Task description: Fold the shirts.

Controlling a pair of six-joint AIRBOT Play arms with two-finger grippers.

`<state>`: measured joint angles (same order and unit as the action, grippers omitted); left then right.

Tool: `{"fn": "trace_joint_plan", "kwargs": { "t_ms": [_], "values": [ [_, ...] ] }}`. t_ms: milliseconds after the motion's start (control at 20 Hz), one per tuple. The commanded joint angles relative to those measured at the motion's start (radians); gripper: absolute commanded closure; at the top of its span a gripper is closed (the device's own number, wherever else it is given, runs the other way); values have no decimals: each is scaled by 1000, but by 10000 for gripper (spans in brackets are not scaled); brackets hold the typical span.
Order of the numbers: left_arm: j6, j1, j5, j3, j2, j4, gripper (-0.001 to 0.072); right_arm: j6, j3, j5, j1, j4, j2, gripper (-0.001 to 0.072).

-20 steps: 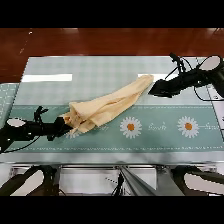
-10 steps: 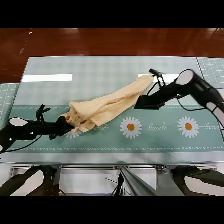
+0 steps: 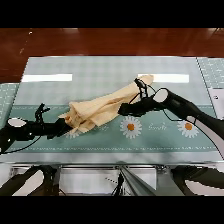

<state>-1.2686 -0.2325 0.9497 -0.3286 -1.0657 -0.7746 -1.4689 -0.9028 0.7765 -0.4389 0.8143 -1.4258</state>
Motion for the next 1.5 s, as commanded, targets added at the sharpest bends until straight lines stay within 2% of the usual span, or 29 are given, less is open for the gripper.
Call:
{"fn": "trace_joint_plan", "kwargs": {
  "t_ms": [0,150,250,300,350,400,450,500,550,750,850,900,1050,1200,1350,1450],
  "values": [
    [27,0,31,-6,2,8,681,-78,7,-125,-78,-13,-54,109],
    [27,0,33,-35,2,8,681,-101,7,-262,-137,-13,-96,135],
    [28,0,40,-70,3,8,681,-170,7,-381,-157,-13,-101,149],
    [28,0,44,-93,2,8,681,-208,6,-413,-156,-17,-101,232],
    [31,0,47,-117,3,8,681,-226,6,-427,-153,-20,-100,367],
    [31,0,52,-145,2,9,681,-232,6,-427,-148,-21,-100,429],
    [31,0,55,-172,3,8,681,-232,6,-423,-142,-22,-100,444],
    [31,0,58,-203,3,9,681,-232,5,-401,-138,-23,-97,598],
    [31,0,61,-230,3,9,681,-229,2,-376,-134,-23,-89,683],
    [31,0,122,-369,31,30,681,-112,-35,-276,-89,22,45,684],
    [31,0,134,-433,80,66,682,-86,-66,-229,-59,70,132,684],
    [30,0,134,-525,156,86,682,-84,-114,-182,-17,136,243,684],
    [26,-35,132,-737,298,82,682,-103,-237,-109,94,257,457,684],
    [-56,-142,141,-941,392,31,683,-192,-385,-27,242,386,617,684],
    [-64,-242,204,-1109,426,-8,683,-210,-527,72,383,449,711,684],
    [-106,-255,235,-1211,431,-27,683,-209,-612,136,459,464,747,684]
  ]
}}
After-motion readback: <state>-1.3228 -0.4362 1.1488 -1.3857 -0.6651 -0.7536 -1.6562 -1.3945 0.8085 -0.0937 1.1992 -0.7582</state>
